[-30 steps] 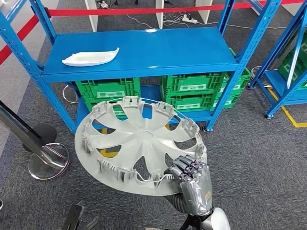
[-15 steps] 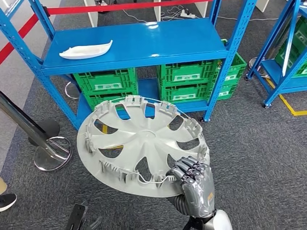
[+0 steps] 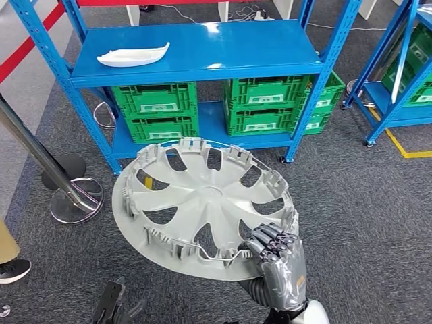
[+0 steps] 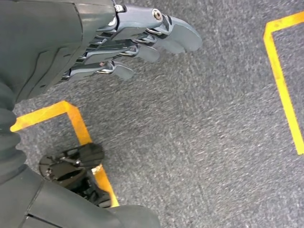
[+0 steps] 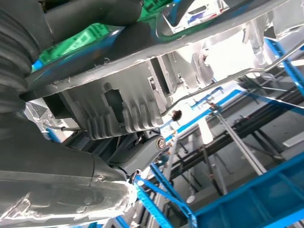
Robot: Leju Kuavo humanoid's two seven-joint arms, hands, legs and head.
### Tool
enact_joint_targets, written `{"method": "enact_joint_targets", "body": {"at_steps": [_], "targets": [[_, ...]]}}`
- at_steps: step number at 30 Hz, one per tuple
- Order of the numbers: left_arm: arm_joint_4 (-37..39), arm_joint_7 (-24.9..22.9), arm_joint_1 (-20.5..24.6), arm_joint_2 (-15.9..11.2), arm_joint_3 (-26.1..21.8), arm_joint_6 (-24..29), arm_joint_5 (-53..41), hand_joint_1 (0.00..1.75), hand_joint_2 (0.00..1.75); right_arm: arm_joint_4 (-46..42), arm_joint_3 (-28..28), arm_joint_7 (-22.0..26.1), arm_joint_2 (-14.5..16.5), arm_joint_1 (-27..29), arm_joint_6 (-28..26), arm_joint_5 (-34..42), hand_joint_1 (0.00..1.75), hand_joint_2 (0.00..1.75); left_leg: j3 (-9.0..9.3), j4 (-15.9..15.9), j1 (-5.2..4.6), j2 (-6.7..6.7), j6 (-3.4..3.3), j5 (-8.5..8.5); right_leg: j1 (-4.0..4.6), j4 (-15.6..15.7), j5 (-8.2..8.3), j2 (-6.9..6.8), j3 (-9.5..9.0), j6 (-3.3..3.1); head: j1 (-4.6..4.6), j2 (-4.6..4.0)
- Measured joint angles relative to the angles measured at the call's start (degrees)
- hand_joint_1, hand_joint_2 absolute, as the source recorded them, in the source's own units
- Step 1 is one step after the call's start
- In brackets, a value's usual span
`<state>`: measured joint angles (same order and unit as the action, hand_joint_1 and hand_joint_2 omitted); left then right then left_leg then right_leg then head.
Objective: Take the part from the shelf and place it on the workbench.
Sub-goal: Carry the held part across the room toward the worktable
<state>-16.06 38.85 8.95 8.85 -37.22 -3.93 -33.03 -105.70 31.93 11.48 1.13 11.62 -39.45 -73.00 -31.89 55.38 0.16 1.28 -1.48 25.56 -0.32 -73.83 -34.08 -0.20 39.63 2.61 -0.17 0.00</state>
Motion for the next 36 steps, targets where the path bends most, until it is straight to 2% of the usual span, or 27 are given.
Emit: {"method": "enact_joint_targets", "body": {"at_steps": [1,2,3,5,6,8,9,11,13,14,15,16,17,19,20,21,23,25,26,28,29,30,31,32,33,35,36], "targets": [[0.0,0.0,0.0,0.0,0.0,0.0,0.0,0.00,1.75,0.0,0.0,-0.1,0.0,0.0,0.0,0.0,1.75,1.75,-0.70,0.2,0.01,0.33,0.09,-0.39,-0.09,0.9,1.61,-0.08,-1.39,0.11,0.00,0.00],[0.0,0.0,0.0,0.1,0.0,0.1,0.0,0.00,1.75,0.0,0.0,-0.1,0.0,0.0,0.0,0.0,1.75,1.75,-1.32,0.5,0.02,0.63,0.26,-0.71,-0.19,3.8,3.41,-0.47,-3.79,0.18,0.00,0.00],[0.0,0.1,0.0,0.1,0.0,0.1,0.0,0.00,1.75,0.0,0.0,-0.1,0.0,-0.1,0.0,0.0,1.75,1.75,-1.88,0.8,-0.07,0.98,0.47,-0.93,-0.21,7.8,4.27,-1.44,-6.65,0.28,0.03,0.00],[0.0,0.3,0.0,0.0,0.0,0.1,-0.2,0.00,1.75,0.0,0.0,-0.3,0.0,-0.3,0.0,0.1,1.75,1.75,-2.65,1.4,-0.31,1.71,1.03,-1.38,-0.01,15.1,3.96,-3.10,-11.31,0.03,-0.01,0.00],[0.0,0.4,0.0,0.0,0.0,0.1,-0.3,0.00,1.75,0.0,0.0,-0.4,0.0,-0.4,0.0,0.1,1.75,1.75,-2.93,1.5,-0.43,2.15,1.30,-1.66,0.12,16.8,3.24,-3.38,-12.05,-0.18,-0.01,0.00],[0.0,0.6,0.0,0.0,0.0,0.1,-0.5,0.00,1.75,-0.1,-0.1,-0.7,0.0,-0.4,0.0,0.1,1.75,1.75,-3.30,1.8,-0.39,2.80,1.87,-2.03,0.07,17.5,3.28,-2.43,-11.57,-1.05,-0.07,0.00],[0.0,0.7,0.0,0.0,0.0,0.1,-0.6,0.00,1.75,-0.1,-0.2,-0.8,0.0,-0.4,0.0,0.1,1.75,1.75,-3.58,2.3,-0.29,2.42,2.18,-1.34,-0.01,17.6,3.60,-1.93,-11.29,-1.63,-0.08,0.00],[0.0,0.8,-0.1,0.0,0.0,0.1,-0.7,0.00,1.75,-0.1,-0.3,-0.8,0.0,-0.3,0.0,0.0,1.75,1.75,-4.88,6.1,-0.11,0.69,2.74,2.38,-0.15,17.7,4.55,-1.05,-10.82,-2.84,-0.13,0.00],[0.0,0.9,-0.2,0.0,0.0,0.1,-0.8,0.00,1.75,-0.1,-0.4,-0.8,0.0,-0.2,0.0,-0.1,1.75,1.75,-7.16,13.5,-0.06,-0.57,2.96,6.97,0.00,17.6,5.38,-0.06,-9.89,-3.37,-0.15,0.00],[0.0,0.9,-0.3,0.0,0.0,0.1,-0.8,0.00,1.75,-0.1,-0.4,-0.8,0.0,-0.1,0.0,-0.1,1.75,1.75,-7.90,16.5,-0.06,-0.73,2.93,8.11,0.12,17.4,5.73,0.52,-9.39,-3.45,-0.14,0.00],[0.0,0.9,-0.3,0.0,0.0,0.1,-0.9,0.00,1.75,-0.1,-0.5,-0.8,0.0,0.0,0.0,-0.1,1.75,1.75,-7.86,17.7,-0.07,-0.81,2.78,8.17,0.26,17.3,6.02,1.13,-8.91,-3.49,-0.13,0.00],[0.0,0.9,-0.4,0.0,0.0,0.1,-1.0,0.00,1.75,-0.1,-0.6,-0.8,-0.1,0.3,0.0,-0.1,1.75,1.75,-6.78,16.7,-0.09,-0.97,2.52,7.17,0.41,17.1,6.27,1.78,-8.50,-3.50,-0.13,0.00],[0.0,0.9,-0.4,0.0,0.0,0.1,-1.1,0.00,1.75,-0.2,-0.6,-0.8,-0.1,0.5,0.0,-0.1,1.75,1.75,-4.78,13.8,-0.12,-1.39,2.14,5.49,0.54,17.0,6.47,2.44,-8.17,-3.48,-0.13,0.00],[0.0,1.0,-0.4,-0.1,0.0,0.1,-1.1,0.00,1.75,-0.3,-0.6,-0.8,-0.1,0.7,0.0,-0.1,1.75,1.75,-0.32,6.4,-0.11,-3.38,1.16,2.99,0.70,16.7,6.84,3.70,-7.61,-3.33,-0.08,0.00],[0.0,1.0,-0.4,-0.1,0.0,0.1,-1.1,0.00,1.75,-0.4,-0.7,-0.8,-0.1,0.7,0.0,-0.1,1.75,1.75,1.11,3.8,-0.11,-4.24,0.85,2.51,0.67,16.6,7.07,4.29,-7.34,-3.11,-0.10,0.00],[0.0,1.0,-0.4,-0.2,0.0,0.1,-1.1,0.00,1.75,-0.5,-0.7,-0.7,-0.1,0.7,0.0,-0.1,1.75,1.75,1.79,2.5,-0.13,-4.71,0.68,2.51,0.58,16.6,7.35,4.86,-7.04,-2.79,-0.10,0.00],[0.0,1.0,-0.3,-0.1,0.0,0.1,-1.1,0.00,1.75,-0.8,-0.9,-0.6,-0.1,0.9,0.0,-0.1,1.75,1.75,1.97,1.5,-0.03,-3.90,0.68,2.33,0.46,16.5,7.87,5.88,-6.41,-2.03,-0.15,0.00],[0.0,1.0,0.0,0.0,0.0,0.1,-1.2,0.00,1.75,-1.2,-1.0,-0.5,-0.1,1.3,0.0,-0.2,1.75,1.75,1.86,0.5,0.27,-2.62,0.42,1.85,0.58,15.2,6.79,4.72,-5.16,-1.36,0.13,0.00],[0.0,1.0,0.0,0.2,0.0,0.0,-1.2,0.00,1.75,-1.3,-1.1,-0.4,-0.1,1.4,0.0,-0.2,1.75,1.75,1.70,0.2,0.44,-1.93,0.27,1.55,0.57,12.9,5.20,3.46,-4.02,-1.00,0.40,0.00],[0.0,1.0,-0.3,0.2,0.0,0.0,-1.3,0.00,1.75,-1.3,-1.1,-0.3,-0.1,1.4,0.0,-0.2,1.75,1.75,1.26,0.2,0.36,-0.55,0.12,1.21,0.21,5.6,1.12,1.21,-0.95,-0.16,0.88,0.00],[0.0,1.0,-0.4,0.2,0.0,0.0,-1.4,0.00,1.75,-1.3,-1.2,-0.2,-0.1,1.5,0.0,-0.2,1.75,1.75,1.05,0.2,0.34,0.20,0.16,1.09,-0.04,2.3,-0.19,0.81,0.25,0.19,0.91,0.00],[0.0,1.0,-0.5,0.2,0.0,0.0,-1.4,0.00,1.75,-1.3,-1.2,-0.2,-0.1,1.6,0.0,-0.2,1.75,1.75,0.87,0.3,0.34,0.91,0.23,0.98,-0.24,0.8,-0.52,0.60,0.61,0.48,0.91,0.00],[0.0,1.0,-0.5,0.2,0.0,0.0,-1.4,0.00,1.75,-1.3,-1.3,-0.2,-0.1,1.6,0.0,-0.2,1.75,1.75,0.71,0.4,0.35,1.60,0.32,0.89,-0.44,1.6,0.25,0.37,-0.22,0.70,0.92,0.00],[0.0,1.0,-0.5,0.2,0.0,-0.1,-1.4,0.00,1.75,-1.3,-1.4,-0.2,-0.2,1.7,0.0,-0.2,1.75,1.75,0.61,0.5,0.37,2.26,0.42,0.84,-0.63,4.7,1.83,-0.11,-2.22,0.86,0.92,0.00],[0.0,1.0,-0.5,0.2,0.0,-0.1,-1.4,0.00,1.75,-1.3,-1.4,-0.2,-0.2,1.7,0.0,-0.2,1.75,1.75,0.54,0.6,0.35,2.84,0.61,0.82,-0.73,9.0,3.34,-1.23,-4.76,0.99,0.93,0.00],[0.0,1.0,-0.5,0.2,0.0,-0.2,-1.4,0.00,1.75,-1.4,-1.4,-0.1,-0.2,1.6,0.0,-0.2,1.75,1.75,0.33,1.0,0.07,3.77,1.24,0.82,-0.57,15.5,5.13,-3.00,-8.57,0.50,0.92,0.00],[0.0,1.0,-0.5,0.2,0.0,-0.2,-1.5,0.00,1.75,-1.4,-1.4,-0.1,-0.2,1.6,0.0,-0.3,1.75,1.75,0.21,1.2,-0.08,4.16,1.61,0.75,-0.41,16.6,5.23,-3.37,-9.07,0.02,0.90,0.00]]}}
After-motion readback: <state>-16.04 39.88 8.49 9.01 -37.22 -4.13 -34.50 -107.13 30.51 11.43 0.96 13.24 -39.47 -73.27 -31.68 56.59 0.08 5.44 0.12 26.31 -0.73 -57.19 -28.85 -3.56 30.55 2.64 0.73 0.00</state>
